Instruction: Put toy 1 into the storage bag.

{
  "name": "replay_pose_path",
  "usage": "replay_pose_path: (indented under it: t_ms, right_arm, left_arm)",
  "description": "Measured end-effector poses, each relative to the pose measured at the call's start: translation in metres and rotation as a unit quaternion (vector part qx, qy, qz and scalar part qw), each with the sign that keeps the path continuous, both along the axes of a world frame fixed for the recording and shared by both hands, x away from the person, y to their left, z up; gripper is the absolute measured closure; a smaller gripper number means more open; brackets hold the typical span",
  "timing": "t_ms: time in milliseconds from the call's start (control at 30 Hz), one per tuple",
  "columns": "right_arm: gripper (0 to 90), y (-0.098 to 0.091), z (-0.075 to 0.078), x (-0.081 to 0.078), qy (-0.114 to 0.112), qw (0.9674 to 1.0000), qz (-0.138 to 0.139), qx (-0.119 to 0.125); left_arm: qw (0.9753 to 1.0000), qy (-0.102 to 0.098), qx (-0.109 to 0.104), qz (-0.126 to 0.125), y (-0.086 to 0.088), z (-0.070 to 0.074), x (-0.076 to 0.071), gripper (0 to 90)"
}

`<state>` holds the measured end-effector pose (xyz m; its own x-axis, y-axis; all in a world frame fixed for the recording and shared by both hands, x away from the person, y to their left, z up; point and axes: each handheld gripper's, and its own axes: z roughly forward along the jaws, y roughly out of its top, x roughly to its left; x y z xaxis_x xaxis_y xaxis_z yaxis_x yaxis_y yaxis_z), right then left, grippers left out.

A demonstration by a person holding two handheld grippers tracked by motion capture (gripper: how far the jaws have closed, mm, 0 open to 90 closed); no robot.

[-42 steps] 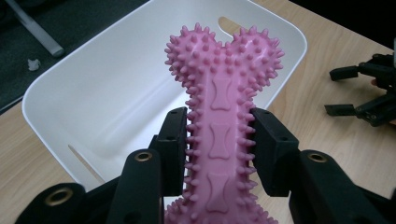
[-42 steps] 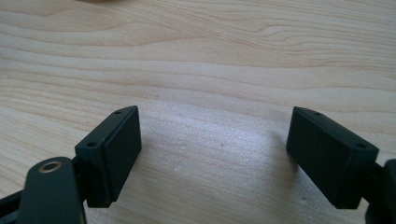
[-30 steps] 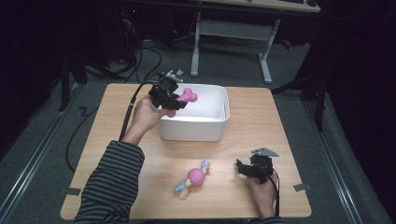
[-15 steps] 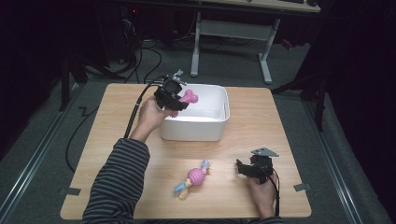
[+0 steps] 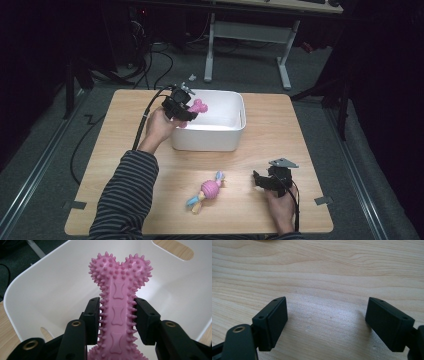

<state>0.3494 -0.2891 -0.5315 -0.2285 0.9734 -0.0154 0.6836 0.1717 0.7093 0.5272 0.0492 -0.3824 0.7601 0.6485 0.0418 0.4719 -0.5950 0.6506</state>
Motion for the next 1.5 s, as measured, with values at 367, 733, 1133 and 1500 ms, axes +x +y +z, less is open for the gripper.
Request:
replay_pose_path:
  t_ms: [367, 733, 1133, 1500]
  right_arm:
    - [17.9, 0.000, 0.000, 0.000, 0.000, 1.0000, 0.000, 0.000]
    - [17.9, 0.000, 0.000, 0.000, 0.000, 1.0000, 0.000, 0.000]
    - [17.9, 0.000, 0.000, 0.000, 0.000, 1.0000, 0.000, 0.000]
    - [17.9, 0.000, 0.000, 0.000, 0.000, 1.0000, 0.001, 0.000]
  left_arm:
    - [0.9999, 0.008, 0.008, 0.009, 0.008, -0.009, 0.001, 58.0]
    - [0.9997, 0.015, 0.013, 0.016, 0.008, -0.016, 0.001, 57.0]
    - [0.9996, 0.017, 0.004, 0.021, 0.013, -0.016, -0.002, 52.3]
    - [0.9980, -0.018, -0.053, 0.028, 0.026, -0.001, -0.017, 38.3]
